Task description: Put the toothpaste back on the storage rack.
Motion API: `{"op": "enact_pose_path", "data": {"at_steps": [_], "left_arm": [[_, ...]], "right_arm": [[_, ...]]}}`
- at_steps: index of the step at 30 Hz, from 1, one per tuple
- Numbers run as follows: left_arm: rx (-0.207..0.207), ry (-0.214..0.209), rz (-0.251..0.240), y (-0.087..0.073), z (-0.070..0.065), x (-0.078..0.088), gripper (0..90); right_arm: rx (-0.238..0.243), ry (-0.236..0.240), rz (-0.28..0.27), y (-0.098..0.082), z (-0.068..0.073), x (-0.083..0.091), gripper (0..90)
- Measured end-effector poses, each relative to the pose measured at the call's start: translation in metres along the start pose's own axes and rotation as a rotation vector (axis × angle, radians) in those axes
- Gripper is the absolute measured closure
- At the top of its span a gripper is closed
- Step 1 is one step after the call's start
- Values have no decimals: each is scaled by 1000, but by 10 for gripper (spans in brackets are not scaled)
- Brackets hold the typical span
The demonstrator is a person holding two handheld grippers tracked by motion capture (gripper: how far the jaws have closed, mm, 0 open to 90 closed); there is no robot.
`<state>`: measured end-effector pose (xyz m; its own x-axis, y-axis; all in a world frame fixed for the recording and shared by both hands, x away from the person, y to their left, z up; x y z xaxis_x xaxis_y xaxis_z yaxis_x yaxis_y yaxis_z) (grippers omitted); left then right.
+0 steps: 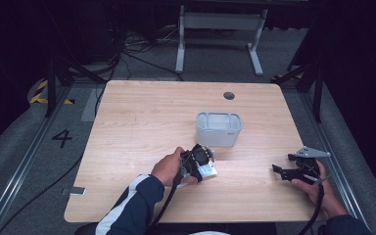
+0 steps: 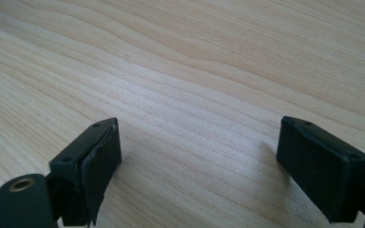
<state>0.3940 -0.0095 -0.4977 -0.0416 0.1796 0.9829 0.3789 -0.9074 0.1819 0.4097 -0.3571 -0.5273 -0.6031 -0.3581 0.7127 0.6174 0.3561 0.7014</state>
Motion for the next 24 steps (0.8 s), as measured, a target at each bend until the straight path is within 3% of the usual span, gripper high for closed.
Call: {"op": "enact_pose_path", "data": {"at_steps": [11, 18, 20, 24], "left_arm": [[-12, 4, -30, -6, 1, 7, 613], [7, 10, -111, -10, 3, 16, 630], [12, 42, -175, -9, 7, 25, 635], [13, 31, -222, -9, 9, 34, 638]], "right_arm": [[0, 0, 0, 0, 0, 0, 151], [3, 0, 1, 0, 0, 0, 151], [1, 1, 0, 0, 0, 0, 151], [4, 1, 1, 0, 0, 0, 151]]}}
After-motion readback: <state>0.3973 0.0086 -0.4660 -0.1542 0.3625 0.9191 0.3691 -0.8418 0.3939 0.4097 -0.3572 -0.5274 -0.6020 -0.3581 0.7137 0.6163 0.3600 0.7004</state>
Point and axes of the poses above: each handheld gripper's, and its own axes: x roughly backward along the jaws, y roughly out of its top, z roughly to its left, the point moved 6 cm from there along -x, roughly forward along the jaws, and after that the axes turned 3 degrees about z, right-handed, at the moved point
